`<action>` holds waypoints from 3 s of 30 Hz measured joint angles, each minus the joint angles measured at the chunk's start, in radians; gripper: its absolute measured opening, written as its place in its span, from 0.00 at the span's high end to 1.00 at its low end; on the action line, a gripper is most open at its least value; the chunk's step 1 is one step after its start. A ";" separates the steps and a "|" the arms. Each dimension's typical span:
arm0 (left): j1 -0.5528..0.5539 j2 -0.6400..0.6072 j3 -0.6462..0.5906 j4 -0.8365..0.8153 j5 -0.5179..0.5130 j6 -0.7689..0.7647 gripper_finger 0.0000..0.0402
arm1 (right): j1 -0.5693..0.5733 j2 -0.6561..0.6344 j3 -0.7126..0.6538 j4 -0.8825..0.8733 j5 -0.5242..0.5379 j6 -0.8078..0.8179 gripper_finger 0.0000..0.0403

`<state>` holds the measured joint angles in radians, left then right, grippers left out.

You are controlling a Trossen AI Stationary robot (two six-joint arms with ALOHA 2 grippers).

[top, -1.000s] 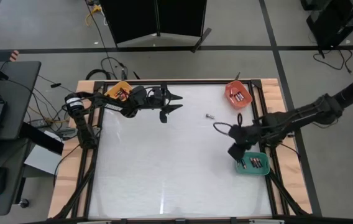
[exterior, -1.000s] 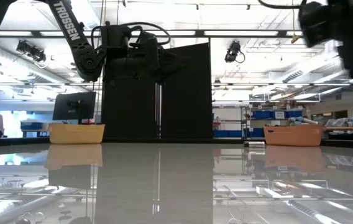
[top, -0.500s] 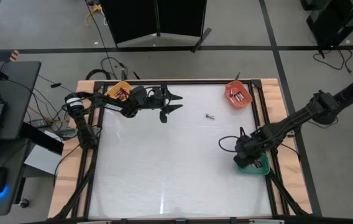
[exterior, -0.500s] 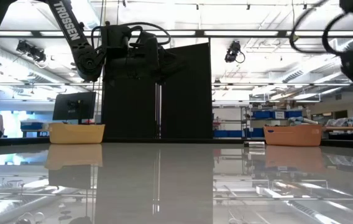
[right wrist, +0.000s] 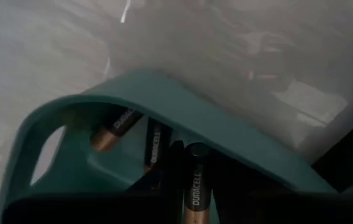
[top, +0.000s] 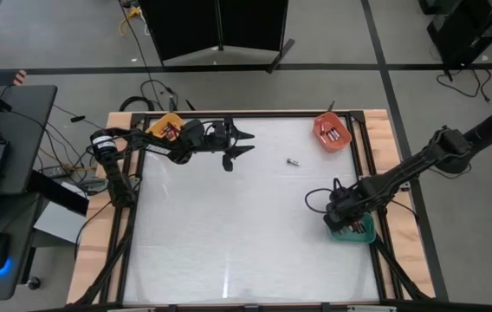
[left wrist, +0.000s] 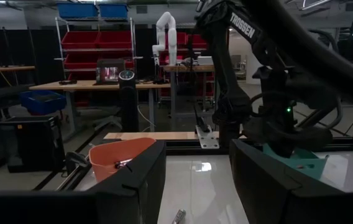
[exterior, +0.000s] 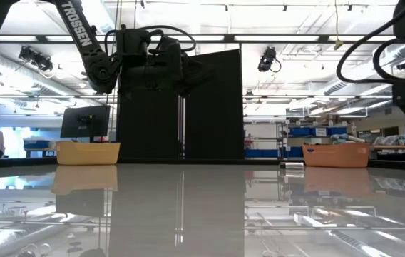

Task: Sort batteries
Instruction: Put the brown battery into the green bin, then put the silver battery into the orange bin

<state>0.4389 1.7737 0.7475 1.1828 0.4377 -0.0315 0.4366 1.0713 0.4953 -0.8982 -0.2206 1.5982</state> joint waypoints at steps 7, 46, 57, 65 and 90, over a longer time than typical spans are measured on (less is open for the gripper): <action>0.000 0.000 0.000 0.002 -0.002 -0.002 0.54 | 0.000 0.035 0.000 0.010 -0.005 -0.002 0.76; 0.081 -0.101 -0.346 0.364 -0.007 -0.074 0.95 | -0.715 0.209 0.307 0.336 0.222 -1.353 0.89; 0.141 -0.283 -0.498 0.328 0.001 -0.074 0.97 | -0.879 0.458 0.385 0.334 0.220 -1.667 0.71; 0.181 -0.290 -0.523 0.298 -0.003 -0.077 0.97 | -0.921 0.576 0.404 0.348 0.216 -1.698 0.63; 0.196 -0.290 -0.523 0.276 -0.007 -0.069 0.97 | -0.976 0.569 0.484 0.256 0.226 -1.657 0.86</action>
<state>0.6354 1.4837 0.2249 1.4586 0.4309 -0.1002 -0.5389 1.6403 0.9790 -0.6418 0.0055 -0.0585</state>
